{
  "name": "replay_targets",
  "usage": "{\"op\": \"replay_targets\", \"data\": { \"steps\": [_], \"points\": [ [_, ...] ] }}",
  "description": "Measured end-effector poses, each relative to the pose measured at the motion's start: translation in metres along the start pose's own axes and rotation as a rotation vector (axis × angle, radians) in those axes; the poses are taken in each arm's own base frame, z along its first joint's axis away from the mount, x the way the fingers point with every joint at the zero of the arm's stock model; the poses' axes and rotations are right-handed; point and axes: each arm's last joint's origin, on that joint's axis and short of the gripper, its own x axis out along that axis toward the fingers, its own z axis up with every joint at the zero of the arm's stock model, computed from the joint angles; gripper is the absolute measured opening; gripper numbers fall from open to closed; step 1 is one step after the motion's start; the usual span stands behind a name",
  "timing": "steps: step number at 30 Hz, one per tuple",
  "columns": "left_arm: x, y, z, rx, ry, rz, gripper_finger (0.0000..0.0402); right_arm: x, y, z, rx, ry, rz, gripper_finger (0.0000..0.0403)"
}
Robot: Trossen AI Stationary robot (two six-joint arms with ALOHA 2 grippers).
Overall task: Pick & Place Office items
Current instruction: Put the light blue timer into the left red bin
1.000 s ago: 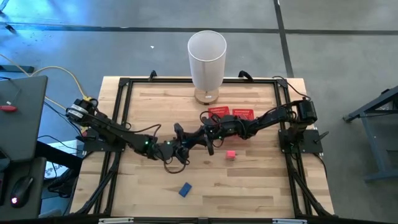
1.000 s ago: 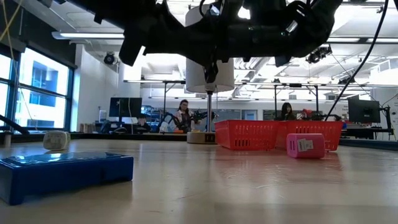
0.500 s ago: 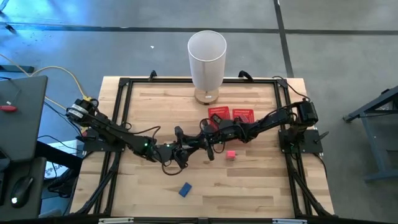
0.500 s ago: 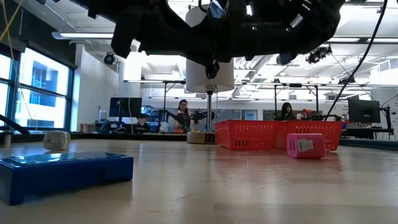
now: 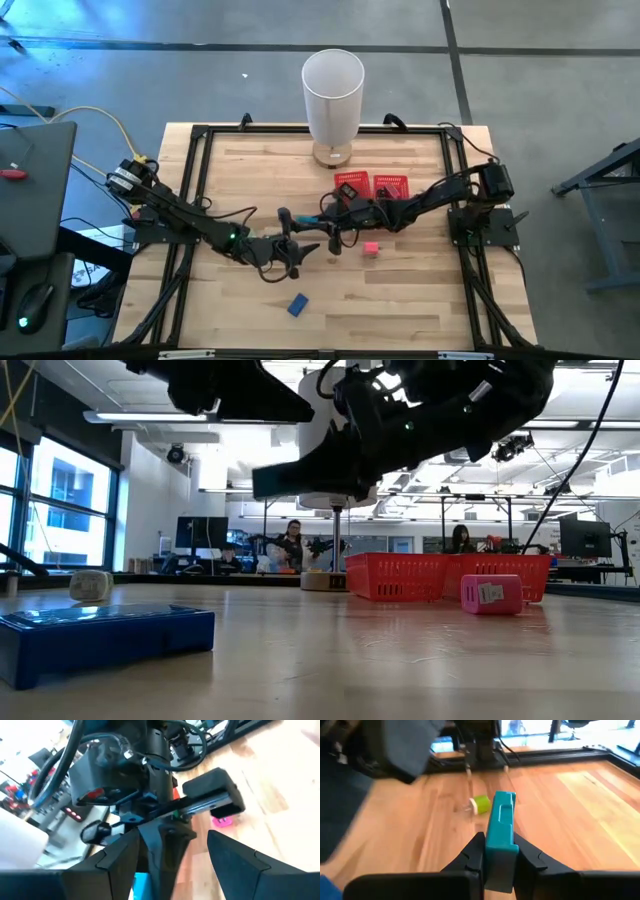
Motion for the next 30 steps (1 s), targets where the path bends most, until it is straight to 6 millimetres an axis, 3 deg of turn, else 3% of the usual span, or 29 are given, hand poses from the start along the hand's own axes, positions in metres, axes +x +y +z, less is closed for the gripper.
{"op": "replay_targets", "data": {
  "steps": [10, 21, 30],
  "points": [
    [0.0, 0.0, 0.0, -0.295, 0.001, 0.0, 0.0226, -0.033, 0.004, 0.022, -0.085, 0.117, -0.163, 0.0045],
    [0.0, 0.0, 0.0, -0.458, 0.002, -0.001, 0.0227, -0.084, 0.009, 0.037, -0.199, 0.282, -0.395, 0.0046],
    [0.0, 0.0, 0.0, -0.494, 0.003, -0.002, 0.0227, -0.088, -0.006, 0.024, -0.242, 0.424, -0.512, 0.0046]
  ]
}}
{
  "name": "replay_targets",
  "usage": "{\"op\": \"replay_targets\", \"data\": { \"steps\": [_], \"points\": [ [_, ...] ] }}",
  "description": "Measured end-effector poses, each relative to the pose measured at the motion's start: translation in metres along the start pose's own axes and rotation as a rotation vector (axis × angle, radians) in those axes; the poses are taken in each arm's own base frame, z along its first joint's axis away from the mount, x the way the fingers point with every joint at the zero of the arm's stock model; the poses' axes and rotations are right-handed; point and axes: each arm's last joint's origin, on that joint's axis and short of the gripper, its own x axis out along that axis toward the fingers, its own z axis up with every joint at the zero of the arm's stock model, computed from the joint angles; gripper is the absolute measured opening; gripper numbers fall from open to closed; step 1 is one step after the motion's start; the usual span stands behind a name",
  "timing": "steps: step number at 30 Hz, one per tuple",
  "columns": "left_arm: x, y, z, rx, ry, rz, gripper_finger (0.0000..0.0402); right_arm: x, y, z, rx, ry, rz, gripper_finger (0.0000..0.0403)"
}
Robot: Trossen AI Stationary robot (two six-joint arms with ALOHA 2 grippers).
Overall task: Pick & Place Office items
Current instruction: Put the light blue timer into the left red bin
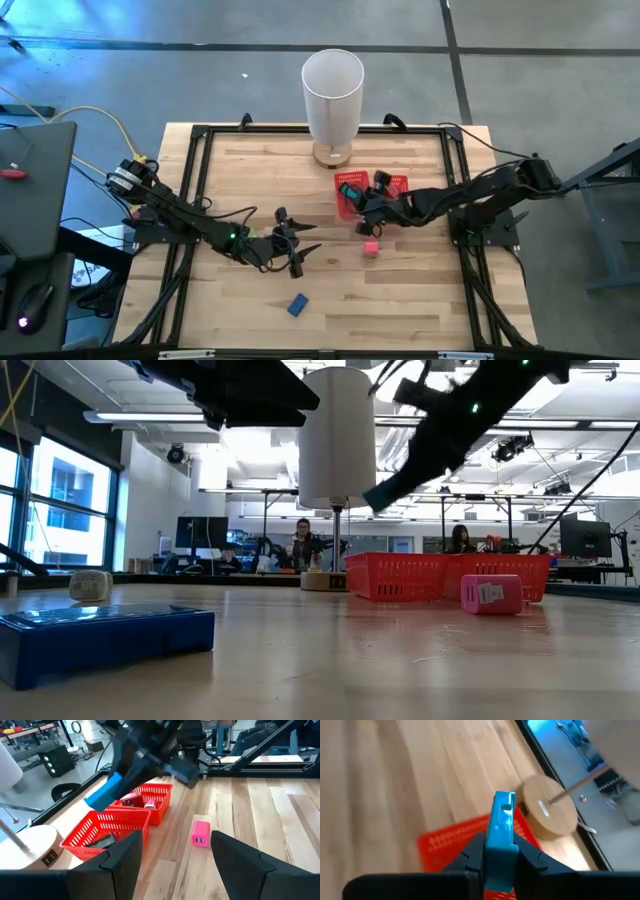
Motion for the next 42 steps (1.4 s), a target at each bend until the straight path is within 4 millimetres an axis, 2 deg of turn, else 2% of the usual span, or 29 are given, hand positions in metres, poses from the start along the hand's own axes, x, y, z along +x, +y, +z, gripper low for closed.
{"op": "replay_targets", "data": {
  "steps": [3, 9, 13, 19, 23, 28, 31, 37, 42],
  "points": [
    [0.0, 0.0, 0.0, 0.0, 0.0, 0.0, 0.0227, 0.007, -0.008, -0.004, -0.034, 0.054, -0.017, 0.0046],
    [0.0, 0.0, 0.0, 0.001, 0.001, 0.0, 0.0227, 0.012, -0.03, 0.002, -0.033, 0.159, -0.001, 0.0046],
    [0.0, 0.0, 0.0, 0.001, 0.001, 0.0, 0.0227, 0.013, -0.037, 0.007, -0.023, 0.183, 0.014, 0.0046],
    [0.0, 0.0, 0.0, 0.001, 0.001, 0.0, 0.0227, 0.034, -0.026, 0.001, -0.091, 0.246, 0.057, 0.0046],
    [0.0, 0.0, 0.0, 0.001, 0.001, 0.001, 0.0227, 0.051, -0.018, -0.006, -0.151, 0.312, -0.023, 0.0046],
    [0.0, 0.0, 0.0, 0.003, 0.005, -0.003, 0.0227, 0.068, -0.01, -0.005, -0.17, 0.339, -0.039, 0.0046],
    [0.0, 0.0, 0.0, -0.02, 0.004, -0.004, 0.0227, 0.078, -0.004, -0.012, -0.202, 0.377, -0.062, 0.0046],
    [0.0, 0.0, 0.0, -0.045, 0.004, -0.003, 0.0227, 0.087, -0.001, -0.019, -0.201, 0.408, -0.095, 0.0047],
    [0.0, 0.0, 0.0, -0.045, 0.004, -0.004, 0.0227, 0.089, -0.003, -0.019, -0.164, 0.409, -0.087, 0.0065]
  ]
}}
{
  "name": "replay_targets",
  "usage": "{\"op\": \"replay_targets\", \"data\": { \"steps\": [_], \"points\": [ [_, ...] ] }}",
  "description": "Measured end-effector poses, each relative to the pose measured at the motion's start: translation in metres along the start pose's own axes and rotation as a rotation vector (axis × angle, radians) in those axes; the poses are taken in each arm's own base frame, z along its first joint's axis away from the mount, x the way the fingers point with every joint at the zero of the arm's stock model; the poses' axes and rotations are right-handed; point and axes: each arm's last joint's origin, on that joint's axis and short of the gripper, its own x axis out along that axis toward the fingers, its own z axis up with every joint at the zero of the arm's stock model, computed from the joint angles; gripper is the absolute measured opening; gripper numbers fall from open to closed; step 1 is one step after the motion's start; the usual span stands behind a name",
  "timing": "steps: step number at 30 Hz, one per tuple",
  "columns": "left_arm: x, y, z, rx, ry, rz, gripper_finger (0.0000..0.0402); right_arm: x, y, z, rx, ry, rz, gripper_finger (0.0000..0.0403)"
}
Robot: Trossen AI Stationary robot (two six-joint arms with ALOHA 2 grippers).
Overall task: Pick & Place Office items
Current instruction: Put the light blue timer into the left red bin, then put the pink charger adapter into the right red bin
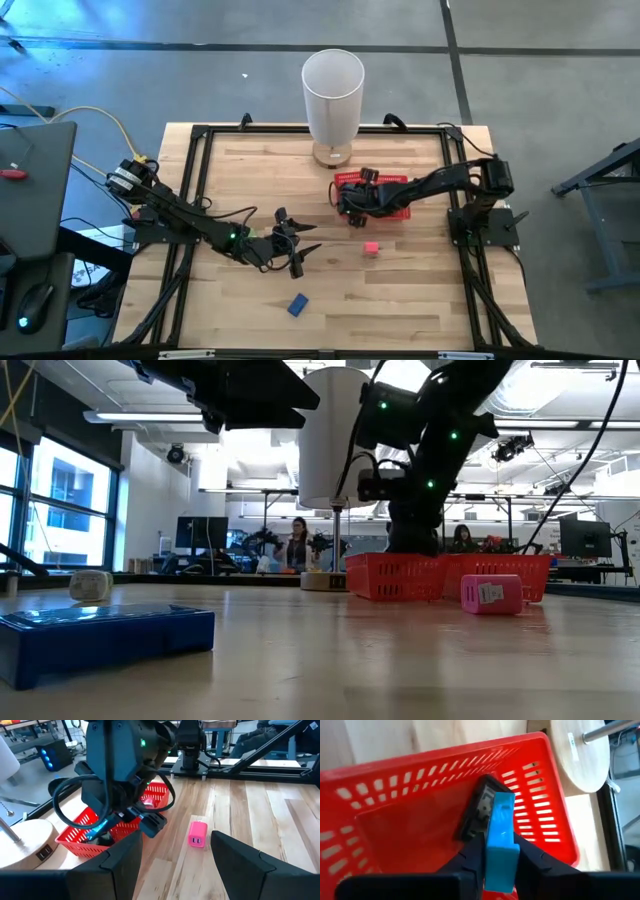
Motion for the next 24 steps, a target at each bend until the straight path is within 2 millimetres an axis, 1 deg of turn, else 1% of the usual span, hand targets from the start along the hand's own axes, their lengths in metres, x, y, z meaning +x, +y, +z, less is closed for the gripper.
{"op": "replay_targets", "data": {
  "steps": [2, 7, 10, 13, 16, 19, 24],
  "points": [
    [0.0, 0.0, 0.0, 0.0, 0.0, 0.001, 0.0227, 0.002, -0.002, 0.0, 0.03, 0.003, 0.003, 0.0073],
    [0.0, 0.0, 0.0, 0.0, 0.0, 0.0, 0.0227, 0.005, -0.006, 0.0, 0.057, 0.021, 0.087, 0.0081],
    [0.0, 0.0, 0.0, 0.0, 0.0, 0.001, 0.0227, 0.006, -0.006, 0.0, 0.059, 0.024, 0.102, 0.0088],
    [0.0, 0.0, 0.0, 0.0, 0.0, 0.001, 0.0227, 0.005, -0.004, 0.0, 0.062, 0.018, 0.122, 0.0103],
    [0.0, 0.0, 0.0, 0.0, 0.0, 0.001, 0.0227, 0.003, -0.002, 0.003, 0.068, -0.009, 0.131, 0.0129],
    [0.0, 0.0, 0.0, 0.0, 0.0, 0.001, 0.0227, 0.0, -0.002, 0.004, 0.073, -0.029, 0.136, 0.0165],
    [0.0, 0.0, 0.0, 0.0, 0.0, 0.002, 0.0227, -0.01, -0.007, 0.007, 0.091, -0.063, 0.134, 0.0227]
  ]
}}
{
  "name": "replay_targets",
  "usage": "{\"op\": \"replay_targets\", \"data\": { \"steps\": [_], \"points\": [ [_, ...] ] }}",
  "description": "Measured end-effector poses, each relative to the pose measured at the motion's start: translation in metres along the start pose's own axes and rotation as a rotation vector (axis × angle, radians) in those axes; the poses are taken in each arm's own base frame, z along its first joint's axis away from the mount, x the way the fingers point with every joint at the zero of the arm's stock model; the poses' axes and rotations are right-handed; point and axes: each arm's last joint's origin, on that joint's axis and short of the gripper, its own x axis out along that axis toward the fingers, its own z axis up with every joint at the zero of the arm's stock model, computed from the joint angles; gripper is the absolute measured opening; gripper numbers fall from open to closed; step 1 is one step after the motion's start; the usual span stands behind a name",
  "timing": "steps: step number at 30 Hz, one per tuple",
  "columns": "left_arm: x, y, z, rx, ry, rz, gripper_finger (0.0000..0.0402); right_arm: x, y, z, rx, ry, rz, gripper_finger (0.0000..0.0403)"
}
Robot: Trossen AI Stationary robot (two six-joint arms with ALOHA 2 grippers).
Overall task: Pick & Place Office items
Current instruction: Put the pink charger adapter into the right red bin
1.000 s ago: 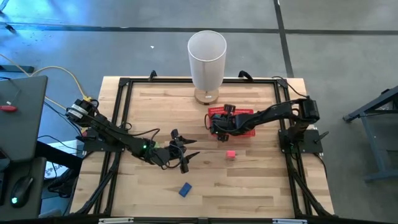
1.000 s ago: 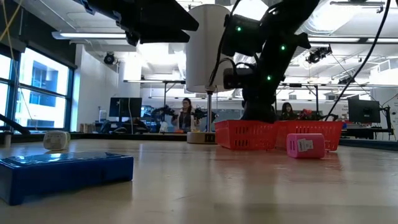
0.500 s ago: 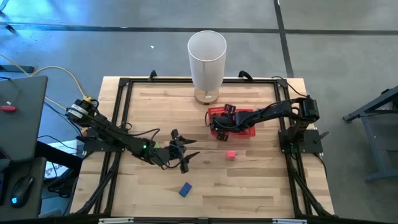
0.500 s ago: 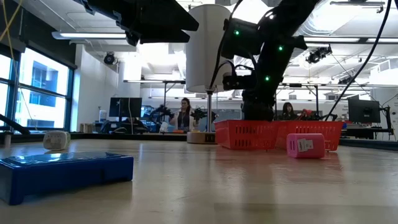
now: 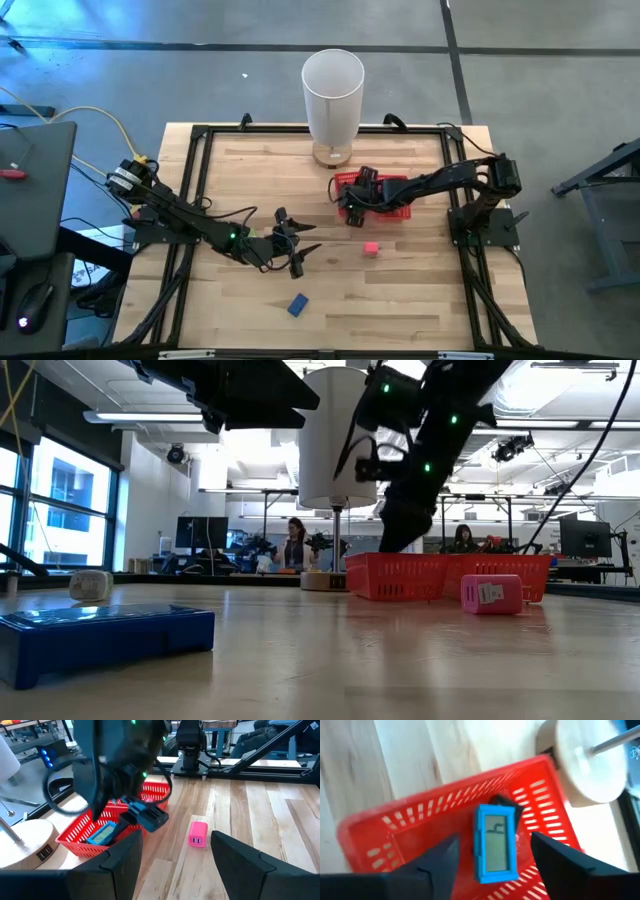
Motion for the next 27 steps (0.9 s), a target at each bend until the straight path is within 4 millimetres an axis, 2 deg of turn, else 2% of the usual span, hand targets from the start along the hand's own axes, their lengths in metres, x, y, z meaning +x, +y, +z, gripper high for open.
{"op": "replay_targets", "data": {
  "steps": [3, 9, 14, 16, 20, 27],
  "points": [
    [0.0, 0.0, 0.0, 0.0, 0.0, 0.0, 0.0227, -0.015, -0.002, 0.004, 0.055, -0.047, 0.007, 0.025],
    [0.0, 0.0, -0.001, 0.005, 0.005, 0.001, 0.0227, -0.067, -0.007, 0.012, 0.129, -0.194, 0.101, 0.0258],
    [0.0, 0.0, -0.001, 0.008, 0.008, 0.002, 0.0227, -0.11, -0.007, 0.007, 0.136, -0.266, 0.278, 0.0255],
    [0.0, 0.0, -0.001, 0.009, 0.01, 0.002, 0.0227, -0.124, -0.006, 0.003, 0.089, -0.278, 0.372, 0.0255],
    [0.0, 0.0, -0.002, 0.013, 0.013, 0.002, 0.0227, -0.147, -0.002, -0.009, -0.01, -0.261, 0.532, 0.0255],
    [0.0, 0.001, -0.003, -0.004, 0.024, 0.004, 0.0227, -0.165, 0.009, -0.039, -0.035, -0.058, 0.598, 0.0255]
  ]
}}
